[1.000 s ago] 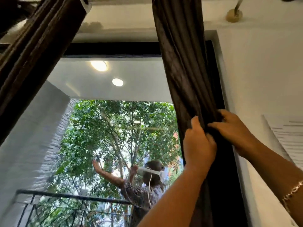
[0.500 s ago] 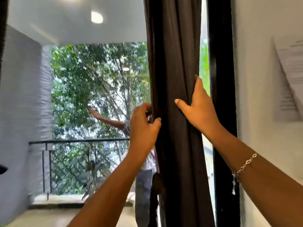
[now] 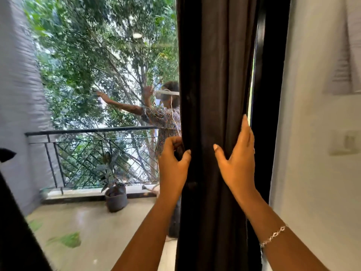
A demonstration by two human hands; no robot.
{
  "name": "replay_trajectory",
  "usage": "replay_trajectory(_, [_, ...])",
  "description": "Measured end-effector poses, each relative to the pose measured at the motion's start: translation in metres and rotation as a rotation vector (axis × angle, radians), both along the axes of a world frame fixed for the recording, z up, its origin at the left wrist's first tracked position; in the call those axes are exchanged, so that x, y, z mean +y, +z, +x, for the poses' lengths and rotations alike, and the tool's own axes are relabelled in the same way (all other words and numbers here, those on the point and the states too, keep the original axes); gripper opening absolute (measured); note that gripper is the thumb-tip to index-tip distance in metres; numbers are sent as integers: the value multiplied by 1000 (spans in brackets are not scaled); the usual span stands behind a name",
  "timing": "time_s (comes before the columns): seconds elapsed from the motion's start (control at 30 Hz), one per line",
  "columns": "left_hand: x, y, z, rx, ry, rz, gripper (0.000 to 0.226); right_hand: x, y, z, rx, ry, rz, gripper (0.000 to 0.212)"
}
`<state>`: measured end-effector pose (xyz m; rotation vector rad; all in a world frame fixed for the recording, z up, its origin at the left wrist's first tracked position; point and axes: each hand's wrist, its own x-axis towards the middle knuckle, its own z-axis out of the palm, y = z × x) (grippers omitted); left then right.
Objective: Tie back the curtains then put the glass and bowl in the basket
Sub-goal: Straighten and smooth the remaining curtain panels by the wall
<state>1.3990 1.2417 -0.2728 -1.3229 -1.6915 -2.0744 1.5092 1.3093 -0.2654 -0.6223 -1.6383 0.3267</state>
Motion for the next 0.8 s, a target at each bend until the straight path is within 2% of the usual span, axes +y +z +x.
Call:
replay_trajectory(0.13, [-4, -11, 4, -58, 75, 37, 27, -22, -27, -6, 53, -233, 182, 77])
replay_trajectory(0.2, [-7, -15, 10, -131, 148, 96, 42, -36, -41, -13, 36, -166, 337, 68])
replay_trajectory(0.27, [-10, -17, 12, -155, 254, 161, 47, -48, -52, -20, -1, -58, 391, 62])
replay_trajectory(0.47, [-19, -17, 2, -88, 375, 131, 31, -54, -62, -27, -15, -83, 261, 53])
replay_trajectory(0.53, [-23, -12, -1, -79, 441, 141, 32, -57, -62, -27, 5, -44, 282, 45])
replay_trajectory(0.63, [-27, -5, -9, -68, 498, 63, 20, -65, -60, -30, 15, 81, 287, 37])
replay_trajectory(0.7, [-29, -3, -14, -59, 508, -10, 14, -69, -61, -33, -7, 183, 203, 39])
replay_trajectory(0.8, [-31, 2, -15, -87, 474, -67, 19, -70, -63, -36, -82, 262, -39, 51])
